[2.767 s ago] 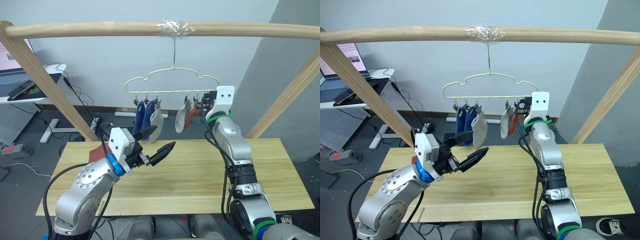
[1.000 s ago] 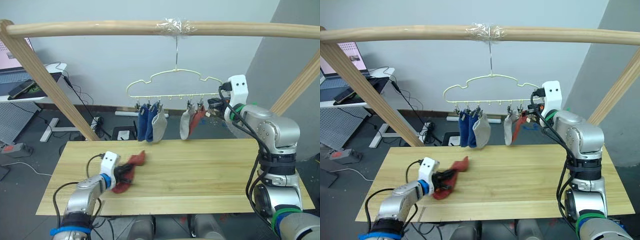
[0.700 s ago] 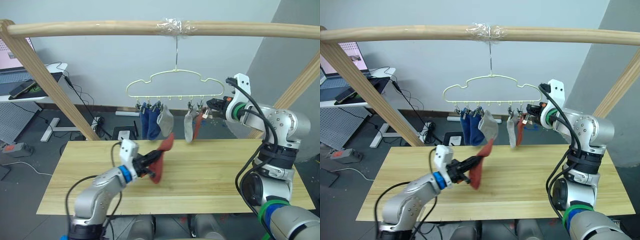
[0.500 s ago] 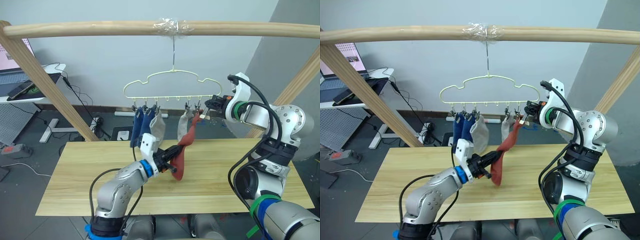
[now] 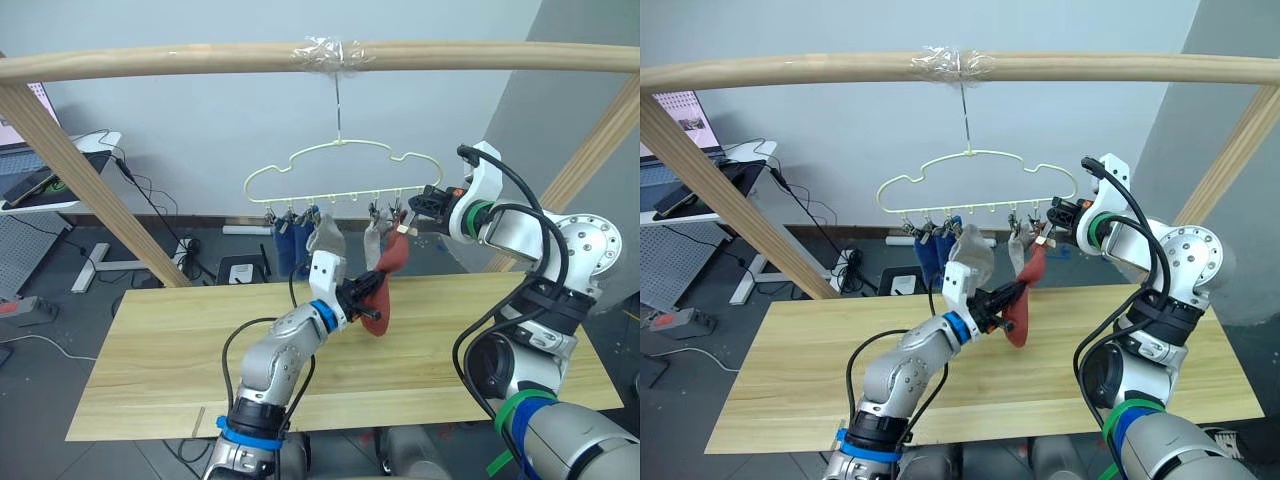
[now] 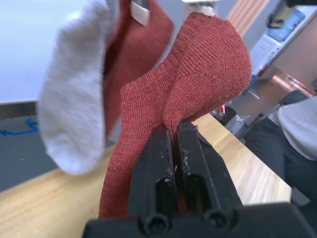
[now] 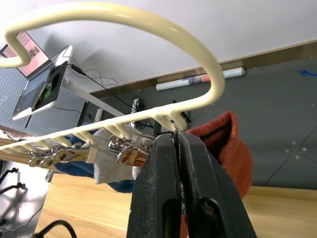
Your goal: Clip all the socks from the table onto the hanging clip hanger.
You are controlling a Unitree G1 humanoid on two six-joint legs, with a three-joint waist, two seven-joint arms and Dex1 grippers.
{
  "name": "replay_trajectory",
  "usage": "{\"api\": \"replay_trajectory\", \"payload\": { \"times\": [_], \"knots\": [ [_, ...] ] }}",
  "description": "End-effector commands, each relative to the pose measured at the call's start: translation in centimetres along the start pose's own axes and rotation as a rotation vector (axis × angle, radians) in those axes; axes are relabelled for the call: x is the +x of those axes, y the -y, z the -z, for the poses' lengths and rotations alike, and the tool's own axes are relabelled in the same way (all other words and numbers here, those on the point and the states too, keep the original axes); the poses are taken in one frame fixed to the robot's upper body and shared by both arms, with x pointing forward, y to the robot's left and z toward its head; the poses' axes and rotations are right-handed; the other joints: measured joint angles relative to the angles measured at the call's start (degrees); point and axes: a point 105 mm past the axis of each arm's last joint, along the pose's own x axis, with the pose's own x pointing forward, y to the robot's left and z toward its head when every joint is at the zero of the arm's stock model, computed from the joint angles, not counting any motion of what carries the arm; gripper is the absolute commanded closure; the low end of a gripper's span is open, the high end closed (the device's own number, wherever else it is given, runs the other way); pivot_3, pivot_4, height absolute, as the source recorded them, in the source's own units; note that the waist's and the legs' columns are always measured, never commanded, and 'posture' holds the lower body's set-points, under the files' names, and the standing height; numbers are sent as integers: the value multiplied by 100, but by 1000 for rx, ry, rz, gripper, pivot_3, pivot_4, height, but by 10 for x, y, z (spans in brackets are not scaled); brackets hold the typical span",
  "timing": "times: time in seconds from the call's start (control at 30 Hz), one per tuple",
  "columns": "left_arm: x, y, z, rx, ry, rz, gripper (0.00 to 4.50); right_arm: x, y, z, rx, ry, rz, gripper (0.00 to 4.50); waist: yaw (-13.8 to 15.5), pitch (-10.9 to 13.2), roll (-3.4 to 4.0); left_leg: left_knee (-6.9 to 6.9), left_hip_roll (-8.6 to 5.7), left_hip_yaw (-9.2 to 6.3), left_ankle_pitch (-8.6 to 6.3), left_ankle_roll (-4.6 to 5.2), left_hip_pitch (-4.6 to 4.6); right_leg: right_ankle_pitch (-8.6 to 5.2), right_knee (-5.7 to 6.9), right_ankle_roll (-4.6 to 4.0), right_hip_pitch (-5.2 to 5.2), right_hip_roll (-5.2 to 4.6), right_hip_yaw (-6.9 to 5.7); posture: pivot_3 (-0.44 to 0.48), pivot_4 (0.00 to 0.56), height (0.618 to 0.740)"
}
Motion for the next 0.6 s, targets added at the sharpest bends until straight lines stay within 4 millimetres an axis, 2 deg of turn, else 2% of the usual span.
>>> {"api": "replay_trajectory", "payload": {
  "times": [0.03, 0.13, 0.3, 0.43, 0.6],
  "knots": [
    [11, 8, -21, 16, 84, 18, 4483, -6, -6, -4, -23, 25, -22, 4500, -3, 0, 0, 0, 0, -1, 0, 0, -1, 0, 0, 0, 0, 0, 0, -149, 129, 740],
    [14, 11, -25, 13, 98, 31, 4483, -6, -6, -2, -22, 17, -19, 4500, -7, 0, 0, 0, 0, 0, 0, 0, -1, 0, 0, 0, 0, 0, 0, -149, 130, 740],
    [16, 15, -22, 19, 79, 50, 4483, -5, -10, -2, -17, 13, -37, 4500, -24, 0, 0, -1, 0, -1, 0, 0, -1, 0, -1, 0, 0, 0, 0, -149, 133, 740],
    [17, 21, -24, 20, 83, 75, 4500, -6, -9, -2, -13, 15, -39, 3368, -29, 0, 0, -1, 0, -1, 0, 0, -1, 0, 0, 0, 0, 0, 0, -148, 133, 740],
    [15, 31, -26, 36, 71, 135, 4500, -13, -2, -8, -11, 39, -32, 1483, -27, 0, 0, -1, 0, -1, 0, 1, -3, 0, -1, 1, 0, 1, -1, -141, 131, 740]
  ]
}}
